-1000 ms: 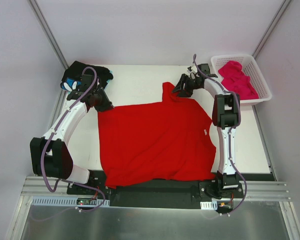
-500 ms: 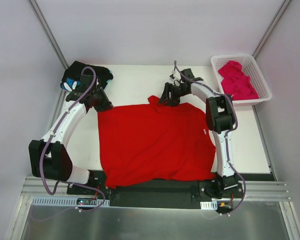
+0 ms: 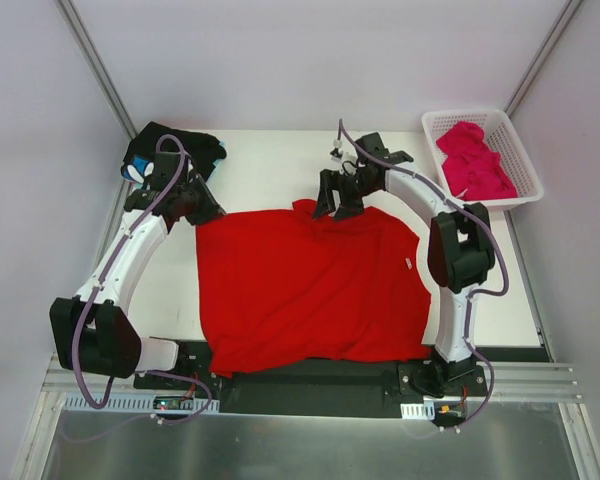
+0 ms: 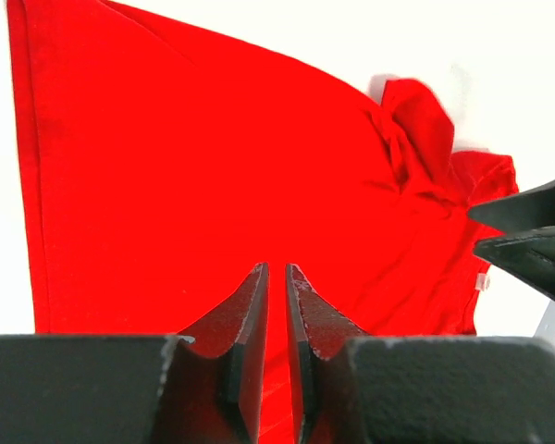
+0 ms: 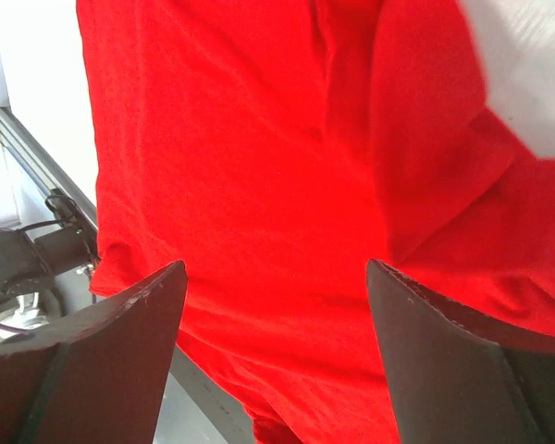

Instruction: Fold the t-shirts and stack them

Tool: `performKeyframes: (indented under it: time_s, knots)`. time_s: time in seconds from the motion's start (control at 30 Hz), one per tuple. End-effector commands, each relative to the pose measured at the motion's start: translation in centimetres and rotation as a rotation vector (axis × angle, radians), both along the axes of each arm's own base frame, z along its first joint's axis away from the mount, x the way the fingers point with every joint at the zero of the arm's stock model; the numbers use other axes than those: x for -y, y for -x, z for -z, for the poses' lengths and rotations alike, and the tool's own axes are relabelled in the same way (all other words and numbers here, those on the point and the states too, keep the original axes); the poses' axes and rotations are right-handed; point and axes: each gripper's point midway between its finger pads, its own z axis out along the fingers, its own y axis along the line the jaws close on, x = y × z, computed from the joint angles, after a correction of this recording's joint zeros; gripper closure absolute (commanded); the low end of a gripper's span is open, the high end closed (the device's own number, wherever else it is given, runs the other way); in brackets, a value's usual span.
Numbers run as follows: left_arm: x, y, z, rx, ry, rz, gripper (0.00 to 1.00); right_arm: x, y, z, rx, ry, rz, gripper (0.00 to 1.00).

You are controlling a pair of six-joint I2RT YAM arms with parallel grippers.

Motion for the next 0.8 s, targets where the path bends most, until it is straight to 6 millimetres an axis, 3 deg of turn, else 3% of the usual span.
performKeyframes:
  time_s: [0.0,0.07,0.13,0.33,0.43,0.5,0.57,0.6,0.67,0.77]
  knots:
    - [0.3,1.0,-0.9,0.017,0.023,0.014,0.88,2.2,-0.3,-1.8,0.074,0.070,-0.016,0.17]
    - [0.2,1.2,-0.7,0.016,0.020,0.012,0.88,2.9,-0.8,-1.8,0.070,0.076,0.013,0.14]
    - [0.2,1.7,-0.6,0.014,0.020,0.012,0.88,3.3,-1.1,-1.9,0.074,0.084,0.032,0.03]
    - [0.1,2.1,0.1,-0.002,0.018,0.013,0.89,6.9,-4.2,-0.2,0.120,0.247,0.106,0.03]
    - [0.1,2.0,0.3,-0.007,0.014,0.015,0.89,8.0,-6.4,-0.7,0.117,0.226,0.163,0.03]
    - [0.1,1.9,0.3,-0.008,0.011,0.016,0.89,7.8,-8.4,-0.9,0.108,0.179,0.175,0.03]
    - [0.0,1.7,0.3,-0.006,0.006,0.017,0.89,7.4,-9.0,0.6,0.065,0.175,0.169,0.01]
    - [0.0,1.6,0.3,-0.005,0.001,0.017,0.89,7.1,-9.8,0.1,0.078,0.163,0.175,0.05]
    - [-0.1,1.5,0.4,-0.005,-0.003,0.018,0.89,6.2,-9.9,1.2,0.033,0.126,0.176,0.14]
    - [-0.1,1.5,0.5,-0.012,-0.008,0.020,0.89,5.3,-10.0,2.8,0.002,0.091,0.187,0.16]
